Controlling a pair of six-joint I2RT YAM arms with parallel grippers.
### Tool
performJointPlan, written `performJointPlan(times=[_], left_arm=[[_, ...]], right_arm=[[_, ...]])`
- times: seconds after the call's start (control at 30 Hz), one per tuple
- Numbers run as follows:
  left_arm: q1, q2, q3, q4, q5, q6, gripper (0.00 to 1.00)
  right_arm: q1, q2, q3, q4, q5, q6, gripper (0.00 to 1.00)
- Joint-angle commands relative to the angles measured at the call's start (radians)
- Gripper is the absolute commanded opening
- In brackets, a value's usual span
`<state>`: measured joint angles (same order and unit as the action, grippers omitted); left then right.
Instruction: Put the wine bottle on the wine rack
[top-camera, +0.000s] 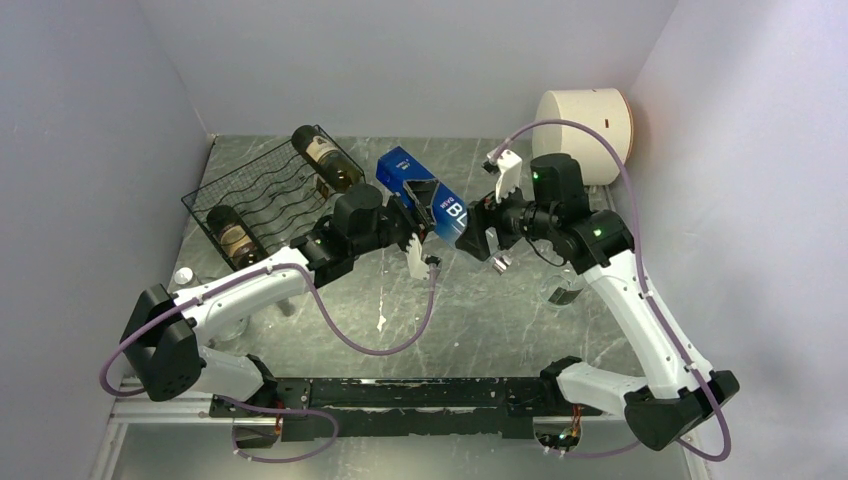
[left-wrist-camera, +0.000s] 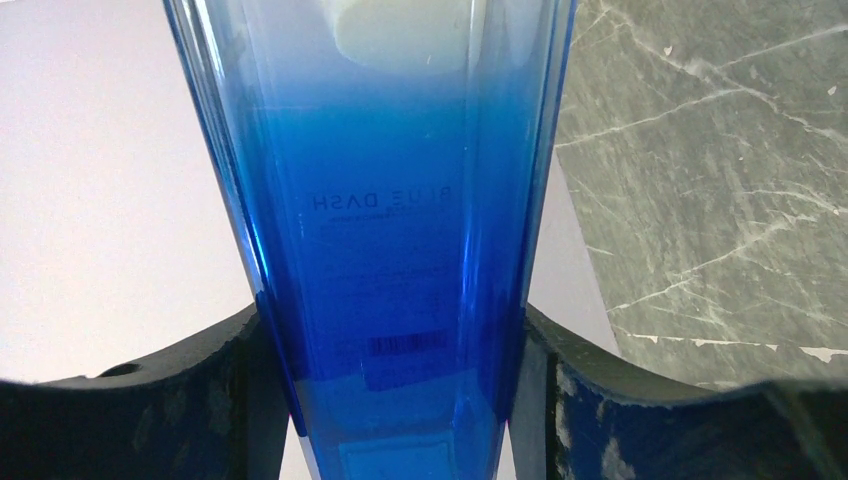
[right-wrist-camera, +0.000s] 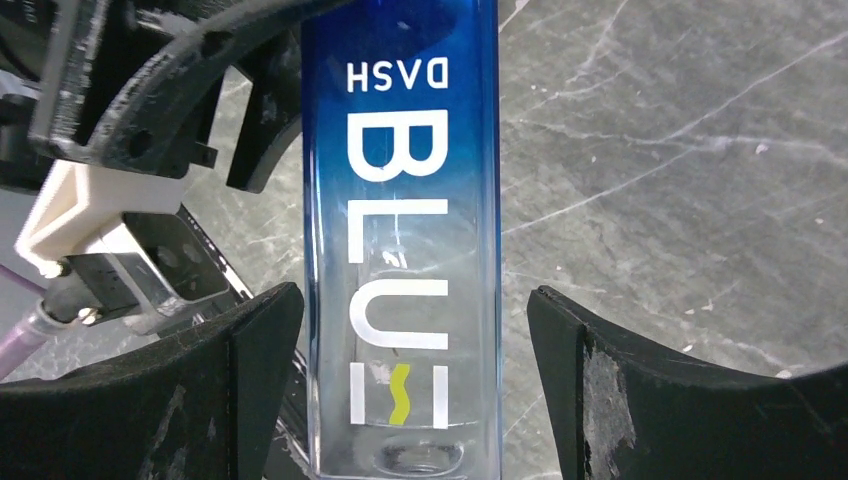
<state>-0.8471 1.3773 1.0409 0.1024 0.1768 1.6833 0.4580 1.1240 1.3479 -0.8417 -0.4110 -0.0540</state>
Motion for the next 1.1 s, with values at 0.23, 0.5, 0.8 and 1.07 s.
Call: performJointPlan(times=[0.23,0.5,0.8,1.07], left_arm=[[0.0,-0.052,0.086,0.159,0.044,0.011,0.07],[0.0,-0.055,0.133,0.089,0.054,-0.051,0.07],[0.015,-0.035,0.23,-0.051,0.07,-0.165,0.07],[0.044,-0.023,0.256,-0.1,0.08,-0.22,0.07]], right_arm=[[0.018,0.052,-0.041,0.036,0.017,0.053,0.74],[0.029,0.058,-0.077,0.061,0.057,0.068,0.72],[0.059,0.005,-0.109,0.111,0.086,0.09,0.48],[0.06,-0.028,-0.109,0.125,0.08,0.107,0.68]])
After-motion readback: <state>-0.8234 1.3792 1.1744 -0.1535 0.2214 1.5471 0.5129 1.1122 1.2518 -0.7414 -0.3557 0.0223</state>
